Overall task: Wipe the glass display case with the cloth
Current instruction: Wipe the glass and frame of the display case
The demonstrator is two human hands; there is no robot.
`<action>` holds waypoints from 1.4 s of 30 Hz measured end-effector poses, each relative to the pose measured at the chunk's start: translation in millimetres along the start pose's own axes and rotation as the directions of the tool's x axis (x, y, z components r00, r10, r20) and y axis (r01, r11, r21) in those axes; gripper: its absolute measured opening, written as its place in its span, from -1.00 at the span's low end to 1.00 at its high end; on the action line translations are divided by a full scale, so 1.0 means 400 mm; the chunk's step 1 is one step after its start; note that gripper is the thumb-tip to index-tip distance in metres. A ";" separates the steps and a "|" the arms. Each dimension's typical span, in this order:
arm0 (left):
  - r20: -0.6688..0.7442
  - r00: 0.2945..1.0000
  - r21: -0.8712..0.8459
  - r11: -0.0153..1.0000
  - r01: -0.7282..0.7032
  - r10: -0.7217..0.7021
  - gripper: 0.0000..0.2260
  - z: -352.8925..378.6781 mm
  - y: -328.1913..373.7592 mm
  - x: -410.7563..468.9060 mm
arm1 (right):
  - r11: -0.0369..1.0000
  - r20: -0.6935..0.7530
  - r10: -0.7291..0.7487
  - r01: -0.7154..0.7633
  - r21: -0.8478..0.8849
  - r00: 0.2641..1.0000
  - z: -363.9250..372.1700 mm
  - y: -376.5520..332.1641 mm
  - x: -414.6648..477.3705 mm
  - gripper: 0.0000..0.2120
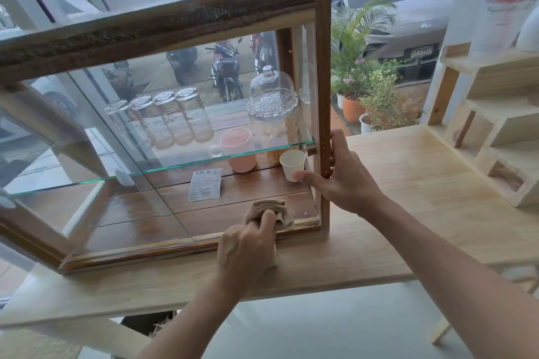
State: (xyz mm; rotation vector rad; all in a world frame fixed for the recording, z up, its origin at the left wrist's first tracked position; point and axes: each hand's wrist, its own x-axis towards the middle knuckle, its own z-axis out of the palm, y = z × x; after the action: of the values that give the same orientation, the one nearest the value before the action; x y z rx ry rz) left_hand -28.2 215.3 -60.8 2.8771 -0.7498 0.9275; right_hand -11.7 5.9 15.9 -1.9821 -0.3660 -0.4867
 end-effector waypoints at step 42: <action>-0.315 0.582 -0.568 0.640 0.517 -0.750 -0.85 -0.070 0.061 0.080 | 0.977 0.057 0.114 -0.102 -0.185 0.992 0.082 0.173 -0.104 -0.42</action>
State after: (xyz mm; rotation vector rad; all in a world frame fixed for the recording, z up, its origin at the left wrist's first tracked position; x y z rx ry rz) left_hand -31.7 184.4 -22.9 2.0448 0.1816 1.1547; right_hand -10.6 3.5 -71.4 -2.1875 -0.2607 -0.3961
